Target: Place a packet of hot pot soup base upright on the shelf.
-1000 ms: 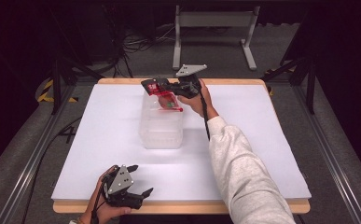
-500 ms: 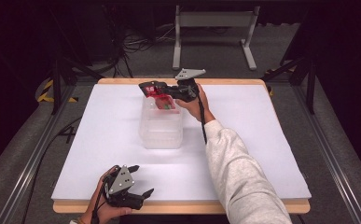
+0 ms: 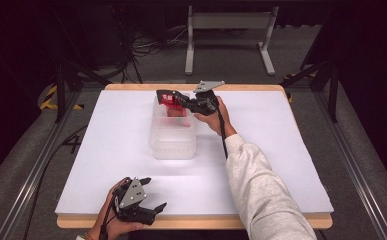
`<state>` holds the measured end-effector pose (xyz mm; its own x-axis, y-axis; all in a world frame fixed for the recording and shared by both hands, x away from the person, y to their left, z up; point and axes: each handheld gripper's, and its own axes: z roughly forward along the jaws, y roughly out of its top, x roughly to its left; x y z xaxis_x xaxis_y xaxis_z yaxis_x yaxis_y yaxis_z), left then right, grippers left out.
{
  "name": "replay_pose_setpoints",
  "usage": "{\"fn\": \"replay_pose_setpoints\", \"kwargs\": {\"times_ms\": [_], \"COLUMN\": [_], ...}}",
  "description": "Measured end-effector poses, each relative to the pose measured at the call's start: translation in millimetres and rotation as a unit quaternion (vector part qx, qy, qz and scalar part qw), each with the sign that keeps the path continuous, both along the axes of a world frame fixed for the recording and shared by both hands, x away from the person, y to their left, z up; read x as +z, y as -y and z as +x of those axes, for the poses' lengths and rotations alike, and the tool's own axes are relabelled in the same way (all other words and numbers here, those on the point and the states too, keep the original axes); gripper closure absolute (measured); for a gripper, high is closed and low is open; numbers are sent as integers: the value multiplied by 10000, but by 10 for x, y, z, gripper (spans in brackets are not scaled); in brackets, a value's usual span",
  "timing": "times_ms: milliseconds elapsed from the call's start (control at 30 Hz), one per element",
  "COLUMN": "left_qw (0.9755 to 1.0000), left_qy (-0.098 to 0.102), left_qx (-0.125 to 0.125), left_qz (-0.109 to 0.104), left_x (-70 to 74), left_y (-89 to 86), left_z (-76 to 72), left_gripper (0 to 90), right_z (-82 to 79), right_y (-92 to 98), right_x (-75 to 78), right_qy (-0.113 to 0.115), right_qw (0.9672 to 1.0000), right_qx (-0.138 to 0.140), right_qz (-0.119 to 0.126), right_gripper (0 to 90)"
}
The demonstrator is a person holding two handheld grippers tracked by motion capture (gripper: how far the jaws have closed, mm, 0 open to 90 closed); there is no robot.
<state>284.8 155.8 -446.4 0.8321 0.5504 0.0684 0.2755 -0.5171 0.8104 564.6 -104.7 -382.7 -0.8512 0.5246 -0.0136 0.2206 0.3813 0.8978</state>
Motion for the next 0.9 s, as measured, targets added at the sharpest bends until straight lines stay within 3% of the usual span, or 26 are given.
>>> {"fn": "replay_pose_setpoints", "kwargs": {"times_ms": [100,167,333,500,600,767,900], "left_qw": [10000,9999,10000,9999,9998,9998,9997], "left_qy": [-79,-102,-40,-16,7,21,56], "left_qx": [24,68,80,125,153,198,179], "left_qz": [-21,-56,-9,89,103,92,128], "left_x": [-2,-3,2,5,9,11,14], "left_y": [3,-1,0,8,1,6,15], "left_z": [7,19,18,14,20,33,22], "left_gripper": [106,106,106,106,106,105,104], "right_z": [-18,-30,-109,-168,-207,-263,-325], "right_y": [-20,-34,-102,-72,-21,122,203], "right_x": [-25,-17,42,114,146,180,190], "right_qy": [-4,45,191,188,233,147,224], "right_qw": [9998,9997,9987,9977,9965,9965,9951], "right_qx": [-58,-136,-267,-443,-521,-655,-724], "right_qz": [-165,-200,-377,-483,-615,-504,-639], "right_gripper": [832,744,627,537,498,479,480]}}
